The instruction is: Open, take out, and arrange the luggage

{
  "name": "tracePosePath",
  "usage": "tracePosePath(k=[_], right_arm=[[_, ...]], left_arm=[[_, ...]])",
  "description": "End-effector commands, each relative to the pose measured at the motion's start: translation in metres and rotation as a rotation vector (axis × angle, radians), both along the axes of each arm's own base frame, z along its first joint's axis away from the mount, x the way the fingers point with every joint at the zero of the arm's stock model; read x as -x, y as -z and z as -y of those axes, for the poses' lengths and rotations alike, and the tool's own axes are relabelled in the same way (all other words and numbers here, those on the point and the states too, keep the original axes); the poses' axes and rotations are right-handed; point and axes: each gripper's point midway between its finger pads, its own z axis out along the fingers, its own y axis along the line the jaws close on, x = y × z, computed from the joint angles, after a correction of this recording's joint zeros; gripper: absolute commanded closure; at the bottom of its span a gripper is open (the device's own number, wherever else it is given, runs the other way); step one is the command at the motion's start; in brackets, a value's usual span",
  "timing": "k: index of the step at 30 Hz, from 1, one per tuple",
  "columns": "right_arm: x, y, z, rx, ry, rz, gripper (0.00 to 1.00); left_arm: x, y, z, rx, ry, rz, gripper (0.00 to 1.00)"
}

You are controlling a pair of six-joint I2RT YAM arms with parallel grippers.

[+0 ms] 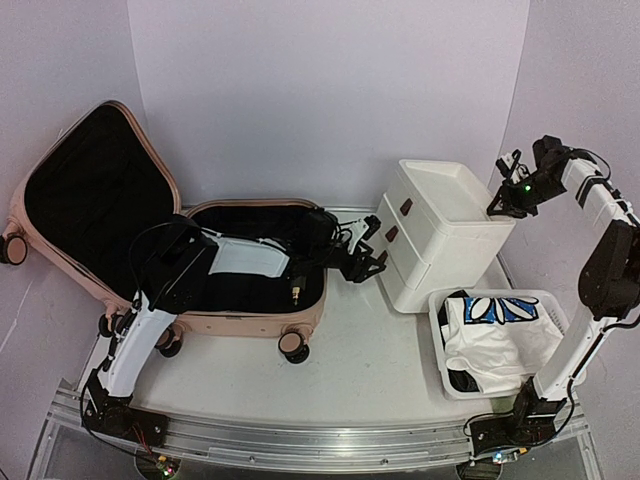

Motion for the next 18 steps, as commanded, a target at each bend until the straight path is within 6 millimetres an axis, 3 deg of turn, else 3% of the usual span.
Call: tracePosePath(k=[1,8,13,18], right_arm=[[-0.002,-0.034,-0.03,-0.187,-0.067,0.054,1.0],[0.001,-0.039,-0.038,-0.235,-0.091,0.054,1.0],[0.004,-0.045,-0.042,-0.261,-0.096,0.059,1.0],[0.006,-0.051,-0.046,-0.291,-0.102,0.064,1.0]], left_arm=[[0.001,-0.01,0.007,-0.018,0.009,-0.057,0.36],[0.009,-0.013,0.02,-0.017,0.1,-0.094,0.34],[0.002,-0.002,0.026,-0.066,0.087,-0.147,0.38],[-0.001,-0.007,0.029,-0.059,0.088,-0.12,0.59]])
